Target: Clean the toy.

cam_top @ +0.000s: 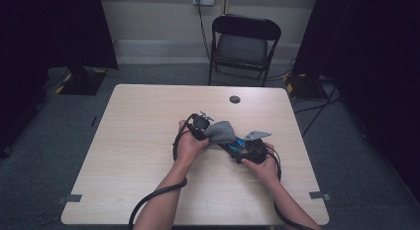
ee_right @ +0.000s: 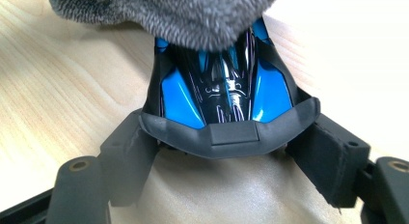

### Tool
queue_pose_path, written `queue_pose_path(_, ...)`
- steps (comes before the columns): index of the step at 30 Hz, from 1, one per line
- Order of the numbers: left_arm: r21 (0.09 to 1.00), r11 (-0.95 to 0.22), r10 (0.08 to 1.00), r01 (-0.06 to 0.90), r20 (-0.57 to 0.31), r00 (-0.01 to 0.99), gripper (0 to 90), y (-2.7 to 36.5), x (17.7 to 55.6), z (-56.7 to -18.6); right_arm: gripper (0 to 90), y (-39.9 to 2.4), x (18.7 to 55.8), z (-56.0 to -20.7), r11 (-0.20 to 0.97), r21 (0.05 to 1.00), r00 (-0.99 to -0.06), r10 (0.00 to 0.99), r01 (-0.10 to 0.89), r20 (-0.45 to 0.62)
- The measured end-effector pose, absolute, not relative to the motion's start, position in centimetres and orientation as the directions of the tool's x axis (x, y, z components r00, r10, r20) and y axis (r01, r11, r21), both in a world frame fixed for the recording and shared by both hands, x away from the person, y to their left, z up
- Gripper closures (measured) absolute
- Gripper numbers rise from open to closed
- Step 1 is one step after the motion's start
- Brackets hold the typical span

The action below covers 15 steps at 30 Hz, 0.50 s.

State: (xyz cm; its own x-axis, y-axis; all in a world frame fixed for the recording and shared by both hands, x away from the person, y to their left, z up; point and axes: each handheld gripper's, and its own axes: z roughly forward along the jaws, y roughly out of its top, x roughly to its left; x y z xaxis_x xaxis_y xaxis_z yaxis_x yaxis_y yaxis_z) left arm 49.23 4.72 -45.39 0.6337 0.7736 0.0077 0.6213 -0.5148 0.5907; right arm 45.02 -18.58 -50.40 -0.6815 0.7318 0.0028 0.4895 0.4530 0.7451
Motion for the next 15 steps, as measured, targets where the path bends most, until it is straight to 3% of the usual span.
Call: queue_pose_path(15,0.559,-0.481,0.823,0.675,0.023,0.568,71.1,7.3,50.4,-46.3,26.2,-18.6,45.1,-50.4,0.452,0.745,-0.682,0.731,0.491,0.005)
